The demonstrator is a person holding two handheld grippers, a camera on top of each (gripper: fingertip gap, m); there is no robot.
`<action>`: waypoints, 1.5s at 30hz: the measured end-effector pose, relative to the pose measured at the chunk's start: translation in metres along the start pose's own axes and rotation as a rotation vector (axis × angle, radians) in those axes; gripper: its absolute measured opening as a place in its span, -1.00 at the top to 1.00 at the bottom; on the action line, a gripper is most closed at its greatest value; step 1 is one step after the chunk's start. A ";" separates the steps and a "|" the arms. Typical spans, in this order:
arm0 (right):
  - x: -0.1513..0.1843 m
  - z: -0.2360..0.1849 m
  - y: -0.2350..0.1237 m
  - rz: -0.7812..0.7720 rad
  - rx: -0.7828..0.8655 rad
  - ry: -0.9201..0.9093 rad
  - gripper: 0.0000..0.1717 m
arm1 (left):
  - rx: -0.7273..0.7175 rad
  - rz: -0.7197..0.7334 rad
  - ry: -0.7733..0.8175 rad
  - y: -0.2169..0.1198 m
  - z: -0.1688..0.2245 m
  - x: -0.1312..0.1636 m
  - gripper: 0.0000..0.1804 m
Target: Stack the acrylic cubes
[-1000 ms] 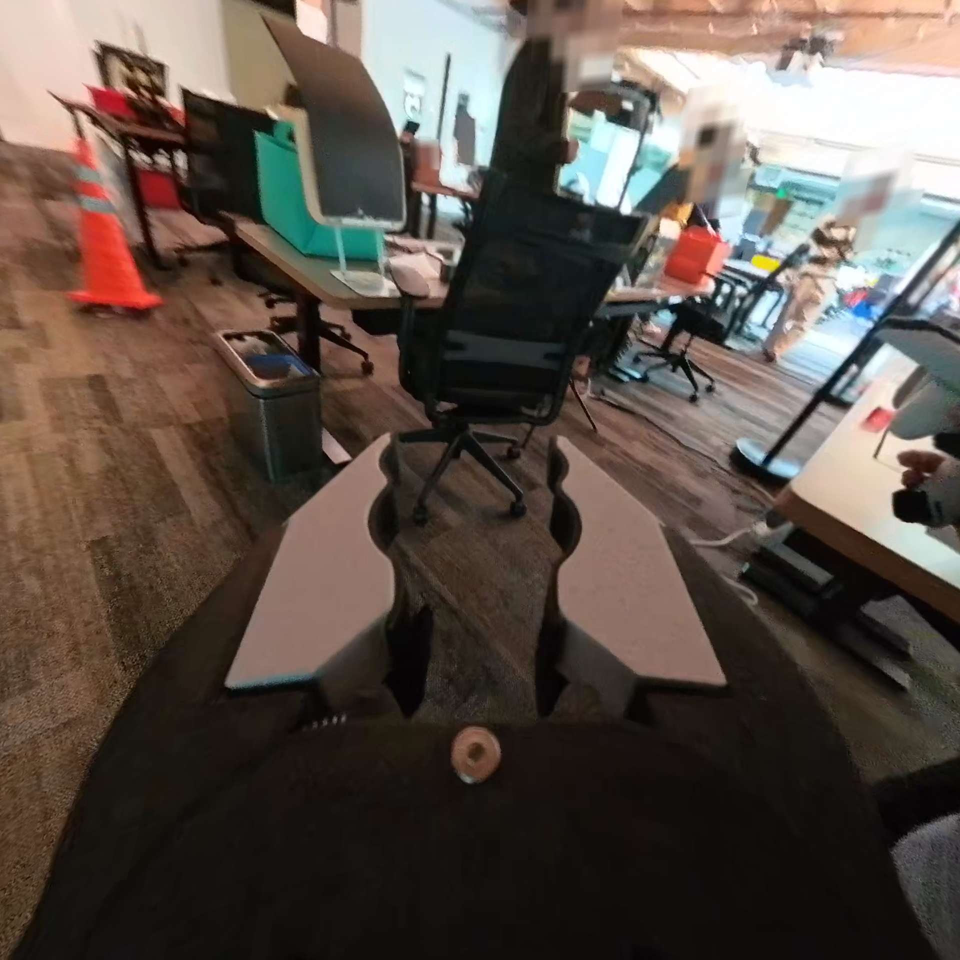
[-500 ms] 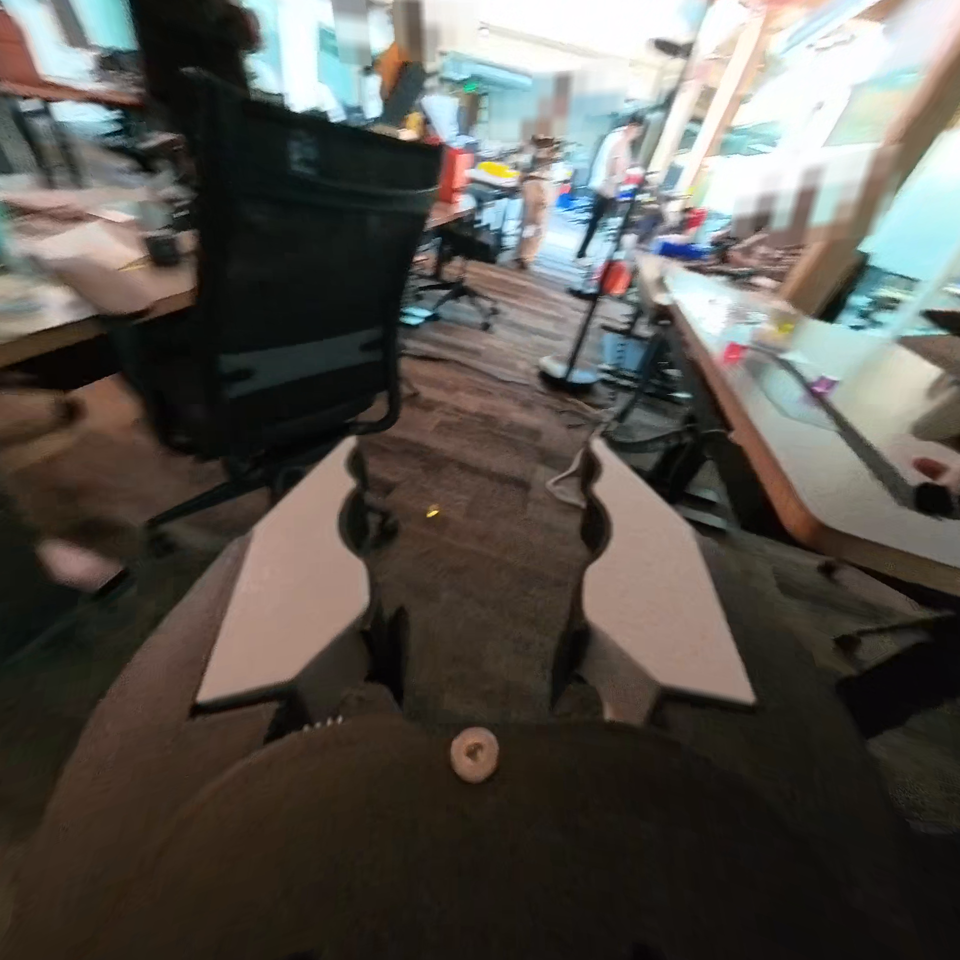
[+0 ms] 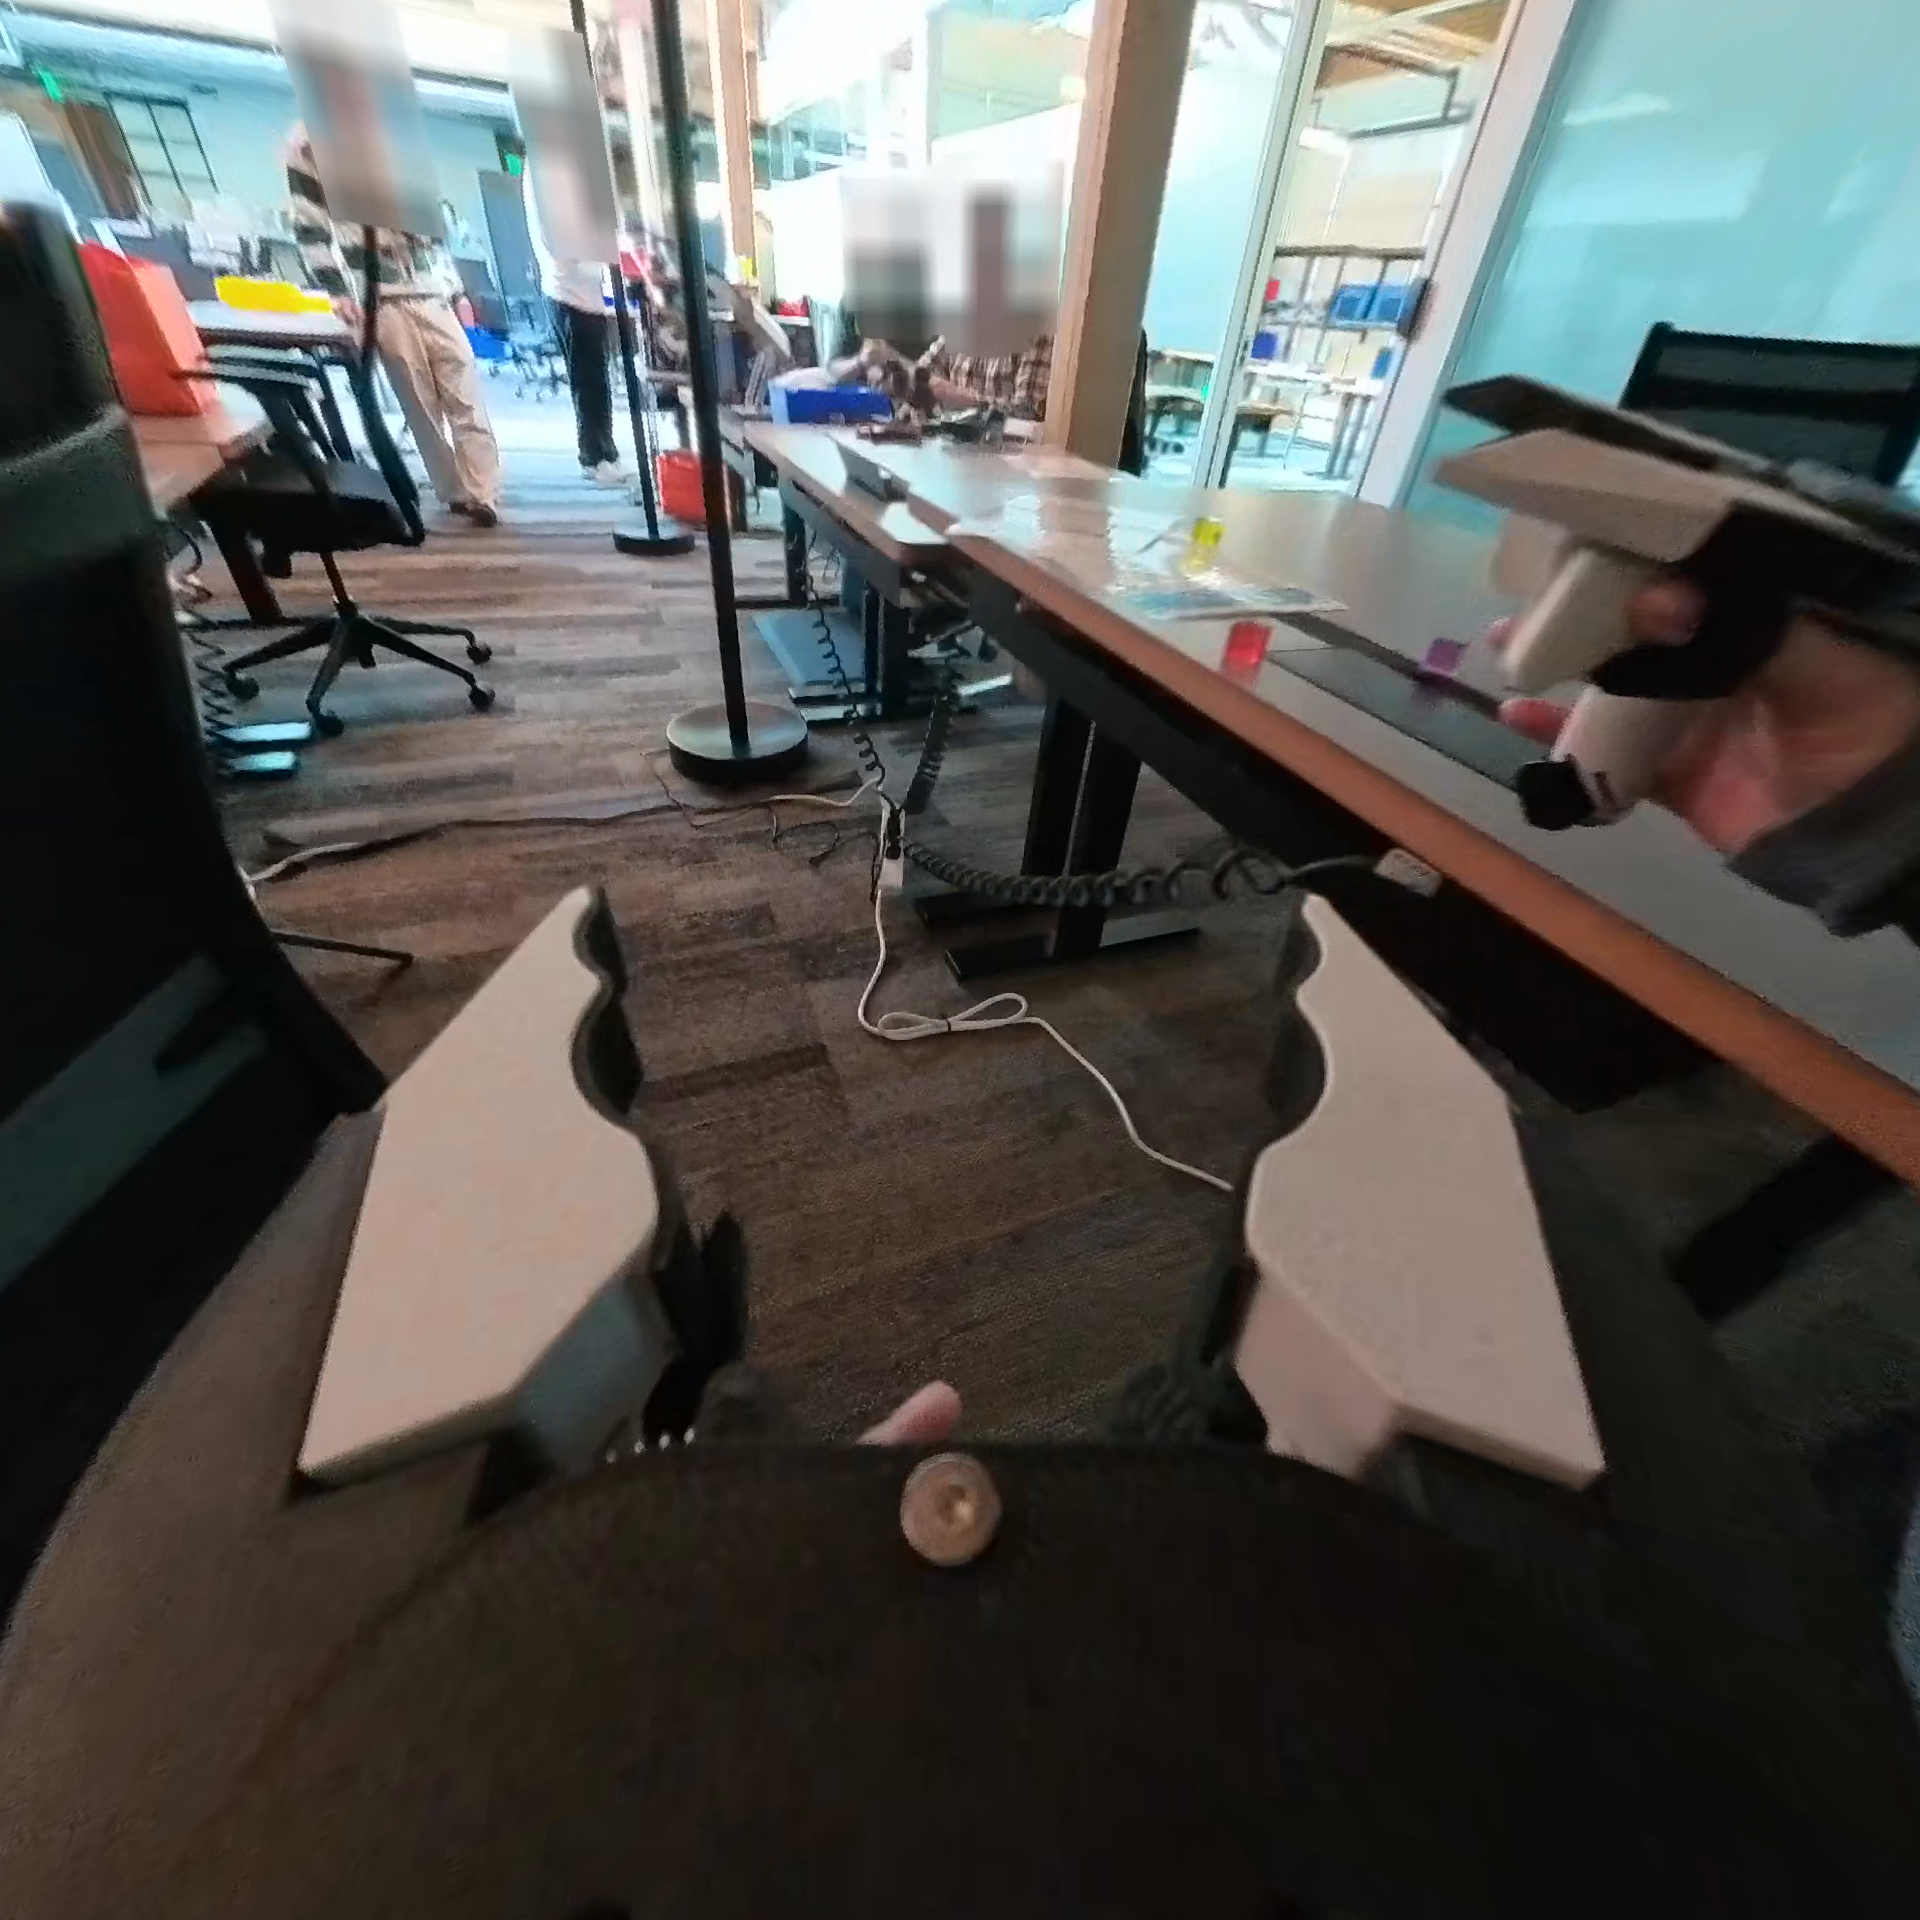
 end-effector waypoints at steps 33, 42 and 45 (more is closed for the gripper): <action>0.544 0.017 0.177 -0.372 0.449 0.720 0.01 | 0.333 -1.163 0.268 0.574 -0.321 0.628 0.31; 0.594 0.005 0.187 -0.415 0.258 0.966 0.42 | 0.395 -1.264 0.539 0.610 -0.371 0.794 0.49; 0.596 0.001 0.193 -0.445 0.229 0.929 0.44 | 0.375 -1.249 0.481 0.609 -0.376 0.800 0.68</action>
Point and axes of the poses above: each gripper's, where its closed fingertips meet, y out along the fingers, x out of its underside, z = x × y across the jaws, the point moved 7 cm from there along -y, back along the fingers, and after that the axes turned 5 degrees about -x, right-handed, at the moved point
